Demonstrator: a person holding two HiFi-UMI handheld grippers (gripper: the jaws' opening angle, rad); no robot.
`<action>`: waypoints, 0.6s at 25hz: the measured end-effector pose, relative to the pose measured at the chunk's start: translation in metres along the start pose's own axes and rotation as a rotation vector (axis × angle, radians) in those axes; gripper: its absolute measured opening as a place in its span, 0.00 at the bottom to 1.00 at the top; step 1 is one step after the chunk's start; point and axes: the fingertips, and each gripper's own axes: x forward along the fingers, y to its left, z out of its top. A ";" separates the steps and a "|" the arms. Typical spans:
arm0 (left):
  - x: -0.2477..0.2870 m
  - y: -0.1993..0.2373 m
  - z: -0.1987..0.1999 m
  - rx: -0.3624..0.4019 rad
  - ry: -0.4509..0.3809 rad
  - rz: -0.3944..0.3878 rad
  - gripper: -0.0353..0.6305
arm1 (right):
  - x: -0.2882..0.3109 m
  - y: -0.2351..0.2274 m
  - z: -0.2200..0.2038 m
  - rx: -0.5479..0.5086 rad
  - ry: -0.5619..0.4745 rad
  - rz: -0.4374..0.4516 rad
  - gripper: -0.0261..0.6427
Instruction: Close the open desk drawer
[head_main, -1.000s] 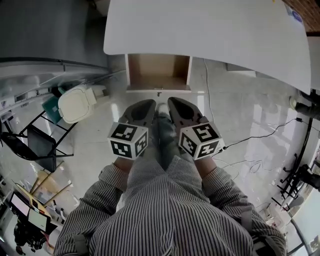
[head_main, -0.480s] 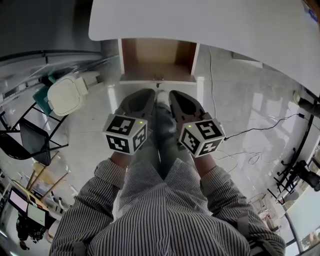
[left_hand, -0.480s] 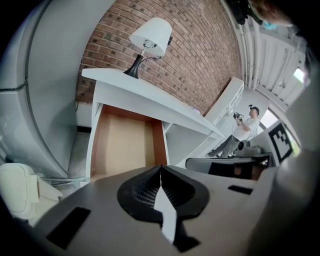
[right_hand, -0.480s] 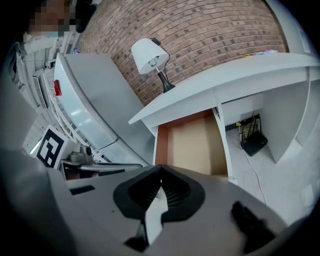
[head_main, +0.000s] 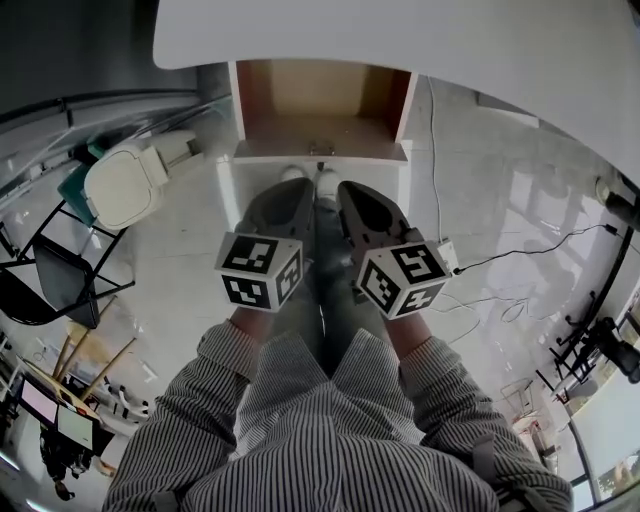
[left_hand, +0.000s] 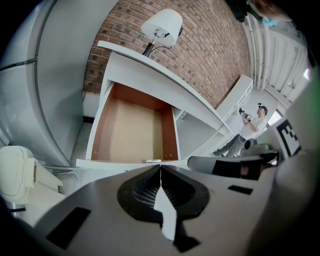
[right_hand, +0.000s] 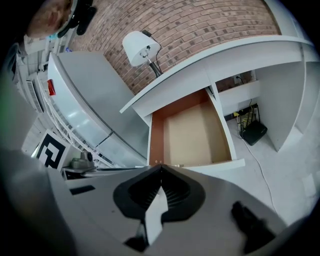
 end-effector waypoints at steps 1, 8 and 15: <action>0.003 0.001 -0.002 -0.004 -0.001 0.002 0.08 | 0.002 -0.003 -0.003 0.004 0.003 -0.003 0.06; 0.024 0.016 -0.025 -0.030 0.022 0.009 0.08 | 0.023 -0.018 -0.026 0.015 0.036 -0.010 0.06; 0.040 0.024 -0.036 -0.033 0.033 0.015 0.08 | 0.034 -0.033 -0.040 0.039 0.037 -0.030 0.06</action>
